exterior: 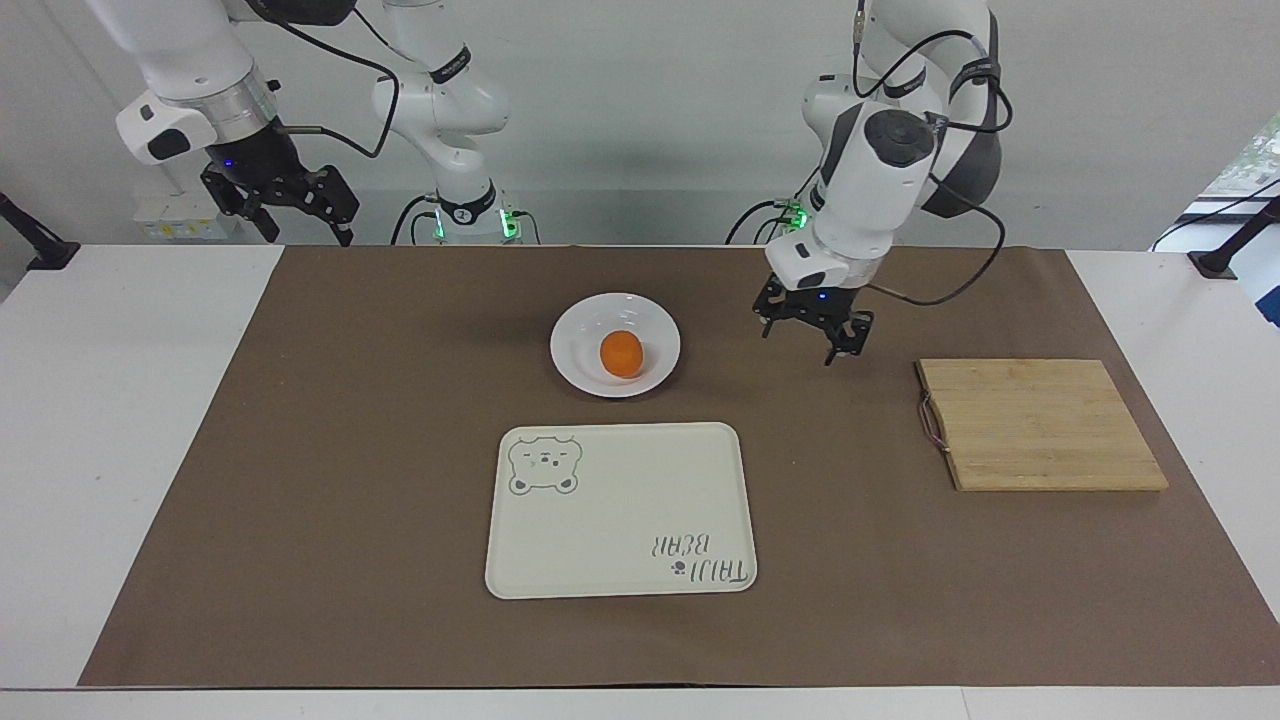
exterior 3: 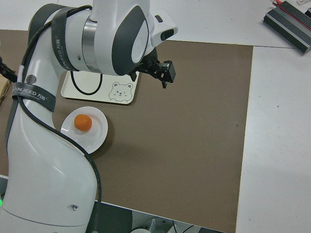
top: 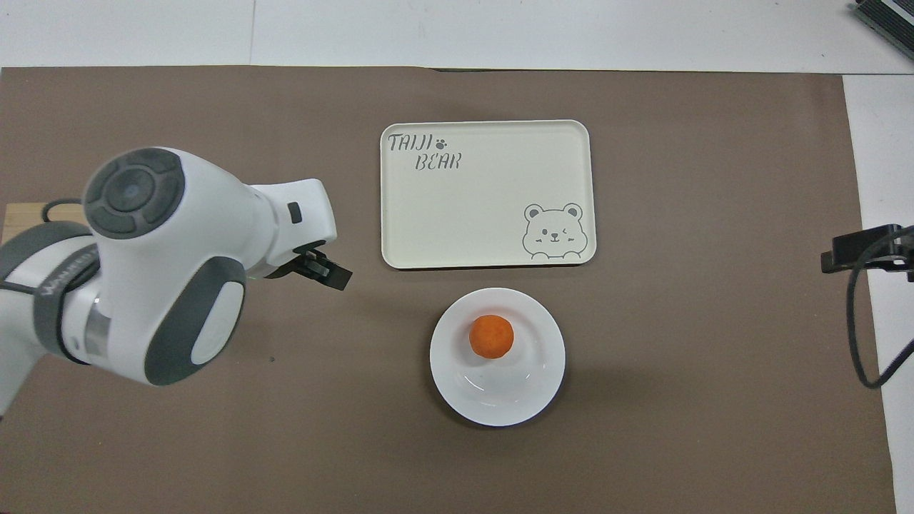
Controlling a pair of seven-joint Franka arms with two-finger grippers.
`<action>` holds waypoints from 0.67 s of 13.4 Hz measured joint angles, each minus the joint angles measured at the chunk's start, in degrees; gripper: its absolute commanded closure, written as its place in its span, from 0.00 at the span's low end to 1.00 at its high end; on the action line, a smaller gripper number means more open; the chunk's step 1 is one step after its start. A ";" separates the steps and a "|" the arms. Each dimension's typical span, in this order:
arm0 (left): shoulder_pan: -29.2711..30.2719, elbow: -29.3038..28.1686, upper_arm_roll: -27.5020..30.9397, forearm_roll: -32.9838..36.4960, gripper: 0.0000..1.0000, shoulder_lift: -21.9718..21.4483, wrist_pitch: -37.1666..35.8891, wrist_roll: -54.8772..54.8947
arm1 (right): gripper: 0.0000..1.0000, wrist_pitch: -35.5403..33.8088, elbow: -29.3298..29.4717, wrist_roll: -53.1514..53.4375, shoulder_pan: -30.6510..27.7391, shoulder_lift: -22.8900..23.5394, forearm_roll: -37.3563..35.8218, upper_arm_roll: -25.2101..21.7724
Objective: Place orange and plate with both arms
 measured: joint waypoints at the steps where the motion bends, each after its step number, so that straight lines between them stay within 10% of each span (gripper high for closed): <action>1: 2.03 1.81 0.04 0.00 0.00 -0.08 -2.47 0.52 | 0.00 0.00 0.00 0.00 0.00 0.00 0.00 0.00; 9: 18.08 8.50 0.20 -0.01 0.00 -0.17 -7.52 0.74 | 0.00 0.00 0.00 0.00 0.00 0.00 0.00 0.00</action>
